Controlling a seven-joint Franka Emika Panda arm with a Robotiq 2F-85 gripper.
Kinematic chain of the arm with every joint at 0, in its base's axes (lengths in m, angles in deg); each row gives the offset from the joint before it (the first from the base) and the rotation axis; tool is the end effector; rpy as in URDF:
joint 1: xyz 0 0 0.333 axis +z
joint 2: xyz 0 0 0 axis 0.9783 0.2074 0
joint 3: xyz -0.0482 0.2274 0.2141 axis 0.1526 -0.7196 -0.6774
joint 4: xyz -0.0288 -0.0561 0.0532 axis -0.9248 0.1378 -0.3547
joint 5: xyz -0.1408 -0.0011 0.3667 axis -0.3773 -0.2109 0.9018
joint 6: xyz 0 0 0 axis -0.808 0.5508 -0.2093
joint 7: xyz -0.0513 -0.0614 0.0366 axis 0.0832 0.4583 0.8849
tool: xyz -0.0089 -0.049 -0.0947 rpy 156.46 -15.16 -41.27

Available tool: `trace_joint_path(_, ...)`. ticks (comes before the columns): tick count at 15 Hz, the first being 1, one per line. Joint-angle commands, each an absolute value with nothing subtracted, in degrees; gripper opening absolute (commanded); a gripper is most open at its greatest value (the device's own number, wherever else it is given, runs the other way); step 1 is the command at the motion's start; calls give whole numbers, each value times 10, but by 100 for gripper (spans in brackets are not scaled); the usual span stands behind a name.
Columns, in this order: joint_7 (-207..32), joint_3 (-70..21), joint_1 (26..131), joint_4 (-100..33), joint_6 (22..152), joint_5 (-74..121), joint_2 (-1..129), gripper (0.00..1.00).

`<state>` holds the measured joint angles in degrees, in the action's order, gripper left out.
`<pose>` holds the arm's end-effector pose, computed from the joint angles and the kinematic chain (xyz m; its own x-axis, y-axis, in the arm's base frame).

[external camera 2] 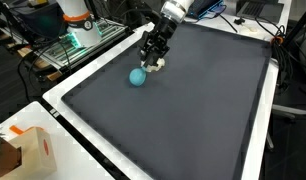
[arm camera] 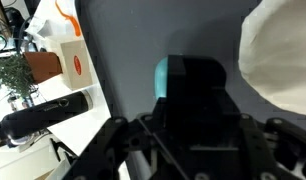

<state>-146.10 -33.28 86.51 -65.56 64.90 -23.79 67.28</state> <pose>0.5115 0.0676 0.2134 0.9630 -0.2414 0.1197 -0.2511 -0.6425 0.7240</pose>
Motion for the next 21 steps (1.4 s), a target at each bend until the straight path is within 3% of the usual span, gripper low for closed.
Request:
trace_joint_path(1, -1433, -333, 870, -667, 658, -240, 662, 25)
trace_joint_path(21, -1109, -332, 838, -756, 800, -192, 526, 25)
